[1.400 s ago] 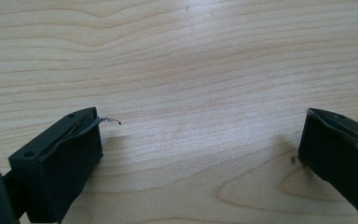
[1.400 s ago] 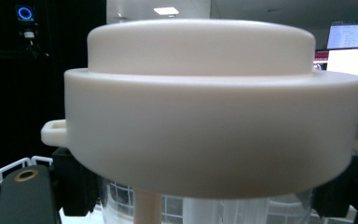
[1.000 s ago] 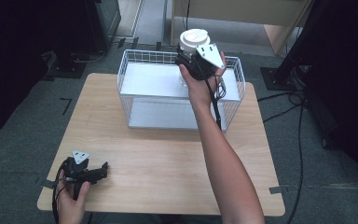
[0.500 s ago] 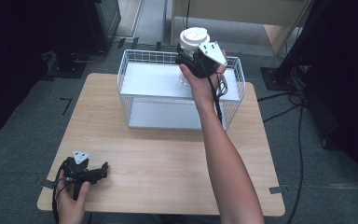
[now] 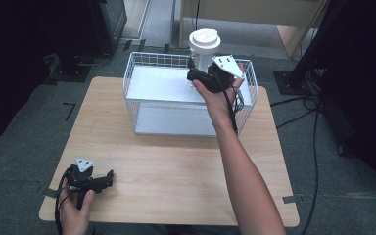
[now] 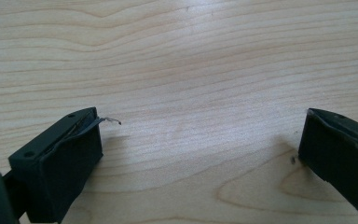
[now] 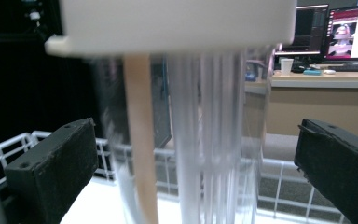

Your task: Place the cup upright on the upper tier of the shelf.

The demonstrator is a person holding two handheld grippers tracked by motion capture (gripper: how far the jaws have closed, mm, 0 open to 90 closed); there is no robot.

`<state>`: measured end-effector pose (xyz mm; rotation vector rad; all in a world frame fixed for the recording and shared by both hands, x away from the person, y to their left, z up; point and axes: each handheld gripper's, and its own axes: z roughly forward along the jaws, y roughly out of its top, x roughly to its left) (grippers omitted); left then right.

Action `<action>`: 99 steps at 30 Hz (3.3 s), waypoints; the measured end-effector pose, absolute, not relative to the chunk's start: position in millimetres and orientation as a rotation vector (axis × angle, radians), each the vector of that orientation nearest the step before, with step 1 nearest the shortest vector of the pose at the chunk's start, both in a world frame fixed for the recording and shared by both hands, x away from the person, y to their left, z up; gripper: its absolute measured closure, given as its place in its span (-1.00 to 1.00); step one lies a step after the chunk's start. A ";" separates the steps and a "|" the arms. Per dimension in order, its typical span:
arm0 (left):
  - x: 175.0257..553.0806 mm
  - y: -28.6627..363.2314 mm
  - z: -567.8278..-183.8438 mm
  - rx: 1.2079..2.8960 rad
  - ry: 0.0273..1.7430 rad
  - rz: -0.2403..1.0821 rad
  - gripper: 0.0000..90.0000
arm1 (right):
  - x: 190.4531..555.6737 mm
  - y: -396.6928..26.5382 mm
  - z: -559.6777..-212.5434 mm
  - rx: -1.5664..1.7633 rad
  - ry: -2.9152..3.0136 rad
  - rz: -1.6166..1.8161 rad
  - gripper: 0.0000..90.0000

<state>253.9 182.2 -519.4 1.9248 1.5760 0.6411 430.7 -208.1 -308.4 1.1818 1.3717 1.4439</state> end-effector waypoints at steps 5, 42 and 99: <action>253.8 182.1 -519.4 1.924 1.577 0.640 -1.00 | 417.4 -209.3 -314.9 1.162 1.400 1.445 -1.00; 253.9 182.3 -519.3 1.927 1.574 0.642 -1.00 | 323.7 -230.4 -369.6 0.986 1.491 1.429 -1.00; 253.8 182.3 -519.1 1.929 1.576 0.639 -1.00 | 256.6 -345.7 -479.6 1.273 1.512 1.207 -1.00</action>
